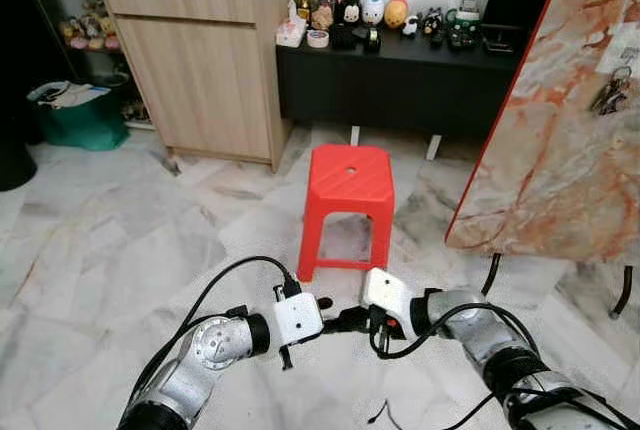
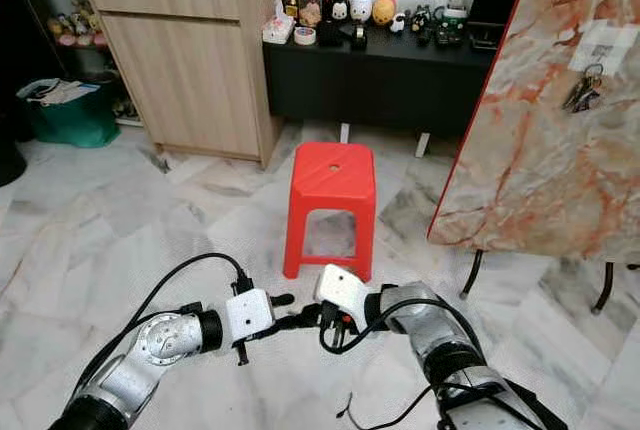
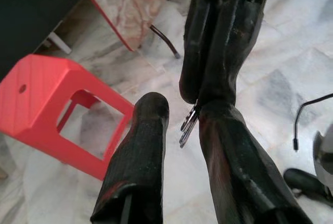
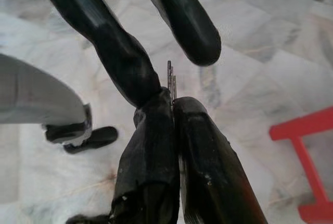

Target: Hang keys on a hook

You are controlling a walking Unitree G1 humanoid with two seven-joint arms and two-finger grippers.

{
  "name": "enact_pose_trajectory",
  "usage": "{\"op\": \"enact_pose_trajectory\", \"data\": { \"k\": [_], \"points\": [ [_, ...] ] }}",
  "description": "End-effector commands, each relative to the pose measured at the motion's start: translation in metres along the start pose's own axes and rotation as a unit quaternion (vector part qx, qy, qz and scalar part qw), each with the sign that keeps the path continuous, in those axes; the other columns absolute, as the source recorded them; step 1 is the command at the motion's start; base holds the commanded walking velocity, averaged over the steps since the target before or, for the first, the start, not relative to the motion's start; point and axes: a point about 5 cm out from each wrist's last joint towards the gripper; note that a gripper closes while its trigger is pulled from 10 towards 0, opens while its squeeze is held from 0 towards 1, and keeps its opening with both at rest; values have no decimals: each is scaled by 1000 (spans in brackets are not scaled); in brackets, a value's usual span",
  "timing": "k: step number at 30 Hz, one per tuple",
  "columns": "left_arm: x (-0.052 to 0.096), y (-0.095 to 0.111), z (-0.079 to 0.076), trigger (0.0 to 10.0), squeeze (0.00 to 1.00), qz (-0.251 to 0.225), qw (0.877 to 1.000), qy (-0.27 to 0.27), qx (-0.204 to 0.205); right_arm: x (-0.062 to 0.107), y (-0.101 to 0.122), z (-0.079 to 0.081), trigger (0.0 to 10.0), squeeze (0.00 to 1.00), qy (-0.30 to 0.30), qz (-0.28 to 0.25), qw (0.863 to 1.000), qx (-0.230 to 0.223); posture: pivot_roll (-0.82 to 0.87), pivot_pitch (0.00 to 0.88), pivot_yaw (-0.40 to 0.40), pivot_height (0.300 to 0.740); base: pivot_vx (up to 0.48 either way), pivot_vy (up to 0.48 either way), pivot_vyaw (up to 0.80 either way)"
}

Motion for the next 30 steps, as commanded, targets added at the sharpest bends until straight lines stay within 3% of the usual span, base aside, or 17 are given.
{"op": "enact_pose_trajectory", "data": {
  "k": [1, 7, 12, 29, 30],
  "points": [
    [-2, -2, -7, 10000, 0, 15, 1000, -21, -12, -5, 9, 0, 10000, 0, 18, -9, 999, 25, 141, 0, -101, 740, 0, 0, 0],
    [-1, -11, -17, 10000, 0, 39, 998, -42, -9, -10, 17, 0, 10000, 0, 26, -17, 999, 36, 139, 0, -102, 740, 0, 0, 0],
    [-3, -17, -23, 10000, 0, 68, 994, -81, -29, -8, 26, -2, 10000, 0, 49, -35, 996, 60, 131, 0, -99, 740, 0, 0, 0],
    [-11, -8, -16, 10000, 0, 39, 996, -60, -46, -14, 26, 7, 10000, 0, 79, -32, 994, 70, 128, 0, -93, 740, 0, 0, 0],
    [-11, -7, -16, 9333, 0, 36, 996, -61, -47, -15, 26, 8, 10000, 0, 83, -32, 994, 70, 128, 0, -93, 740, 0, 0, 0]
  ]
}}
Point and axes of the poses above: a point about 5 cm out from each wrist's last joint towards the gripper, its own x axis pointing back from the gripper into the wrist, its own y axis along the axis of the wrist's last joint, z = x × y, and after that the axes turned 9 degrees about x, right-handed
